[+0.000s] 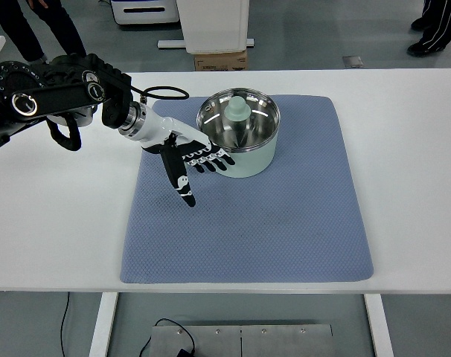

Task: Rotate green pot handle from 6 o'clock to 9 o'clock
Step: 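Push the saucepan body with the left hand to turn it, then sweep the left hand along the handle, turning it toward the left arm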

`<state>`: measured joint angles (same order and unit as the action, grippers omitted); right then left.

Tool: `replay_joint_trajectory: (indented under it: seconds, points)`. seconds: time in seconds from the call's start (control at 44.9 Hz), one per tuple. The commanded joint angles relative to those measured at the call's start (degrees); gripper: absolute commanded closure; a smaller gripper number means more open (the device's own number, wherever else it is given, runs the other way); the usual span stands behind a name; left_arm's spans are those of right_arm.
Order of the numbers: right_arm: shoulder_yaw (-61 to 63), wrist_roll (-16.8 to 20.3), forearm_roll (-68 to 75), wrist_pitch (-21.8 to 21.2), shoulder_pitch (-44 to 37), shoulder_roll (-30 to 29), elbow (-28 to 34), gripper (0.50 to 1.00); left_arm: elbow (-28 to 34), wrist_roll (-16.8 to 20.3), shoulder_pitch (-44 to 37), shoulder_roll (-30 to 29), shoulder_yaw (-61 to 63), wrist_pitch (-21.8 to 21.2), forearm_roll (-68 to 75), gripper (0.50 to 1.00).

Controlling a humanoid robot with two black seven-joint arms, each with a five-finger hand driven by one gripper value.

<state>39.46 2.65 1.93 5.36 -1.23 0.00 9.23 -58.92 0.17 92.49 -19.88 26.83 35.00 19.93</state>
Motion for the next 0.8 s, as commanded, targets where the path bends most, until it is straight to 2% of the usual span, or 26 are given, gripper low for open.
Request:
replay_joint_trajectory:
  seconds: [0.0,0.379,0.78]
  points:
    - [0.0,0.0,0.0,0.0,0.0,0.0,0.0,0.5,0.0,0.0,0.1,-0.9,0.9,0.0,0.1,0.5]
    - [0.0,0.0,0.0,0.0,0.0,0.0,0.0,0.5,1.2,0.0,0.1,-3.4,1.6,0.0,1.3,0.5]
    - [0.0,0.0,0.0,0.0,0.0,0.0,0.0,0.5,7.9,0.1,-0.8,-3.8,1.6,0.0,1.5,0.5]
